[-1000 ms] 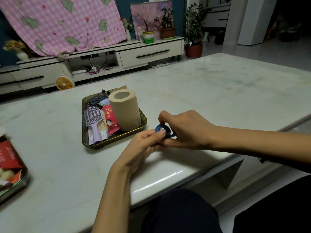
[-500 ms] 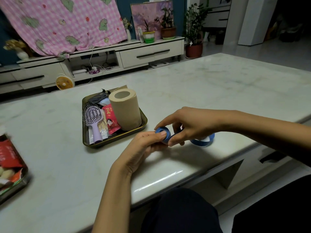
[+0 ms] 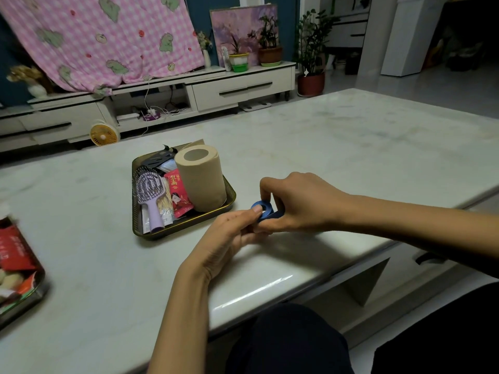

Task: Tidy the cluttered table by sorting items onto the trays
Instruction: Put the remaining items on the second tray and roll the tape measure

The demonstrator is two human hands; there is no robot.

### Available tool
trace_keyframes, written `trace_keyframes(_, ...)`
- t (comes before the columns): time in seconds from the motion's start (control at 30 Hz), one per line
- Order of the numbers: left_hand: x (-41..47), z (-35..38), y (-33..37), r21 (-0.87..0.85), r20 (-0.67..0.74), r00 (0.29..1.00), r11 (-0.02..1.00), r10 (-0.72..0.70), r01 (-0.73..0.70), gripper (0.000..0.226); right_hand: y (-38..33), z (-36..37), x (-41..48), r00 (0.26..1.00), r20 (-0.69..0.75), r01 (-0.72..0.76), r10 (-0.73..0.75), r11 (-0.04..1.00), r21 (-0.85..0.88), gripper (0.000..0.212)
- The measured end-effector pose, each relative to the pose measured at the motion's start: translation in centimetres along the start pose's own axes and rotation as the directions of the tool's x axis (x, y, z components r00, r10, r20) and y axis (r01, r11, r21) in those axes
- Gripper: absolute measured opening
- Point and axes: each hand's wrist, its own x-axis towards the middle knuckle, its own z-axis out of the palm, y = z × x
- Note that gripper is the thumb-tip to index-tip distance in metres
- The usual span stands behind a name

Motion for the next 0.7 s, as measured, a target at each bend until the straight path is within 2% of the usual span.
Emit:
trace_keyframes(0.1,0.2,0.0,-0.1,0.001,-0.014,1.0,1.0,0.005,-0.005,0.034,-0.1,0.5,0.0,0.994,-0.108,0.009,-0.015,0.998,-0.054,0.039)
trace_keyframes(0.17,0.3,-0.1,-0.1,-0.015,-0.026,1.0,1.0,-0.003,0.003,0.033,-0.2,0.5,0.1,0.995,-0.096,-0.006,0.001,0.999,-0.054,0.04)
trace_keyframes(0.23,0.3,-0.1,-0.1,-0.046,-0.035,0.999,0.999,-0.027,0.025,0.029,-0.3,0.2,0.2,0.999,0.031,-0.029,0.028,0.999,0.043,0.045)
trace_keyframes(0.3,0.3,-0.1,-0.1,-0.042,-0.04,0.998,0.998,-0.044,0.043,0.027,-0.3,-0.2,0.2,0.98,0.2,-0.056,0.009,0.972,0.229,0.051)
trace_keyframes(0.4,0.1,0.1,0.0,-0.008,-0.029,0.999,0.999,-0.035,0.034,0.045,-0.3,-0.9,0.3,0.948,0.313,-0.091,-0.059,0.892,0.444,0.042)
trace_keyframes(0.47,-0.1,0.3,0.3,0.004,-0.026,0.999,1.0,-0.02,0.02,0.049,-0.2,-1.2,0.4,0.934,0.347,-0.107,-0.082,0.864,0.492,0.036)
trace_keyframes(0.7,-0.2,0.4,0.3,0.01,-0.115,0.993,0.999,-0.031,0.032,0.039,0.3,-1.7,0.6,0.883,0.462,-0.238,-0.083,0.77,0.593,0.031)
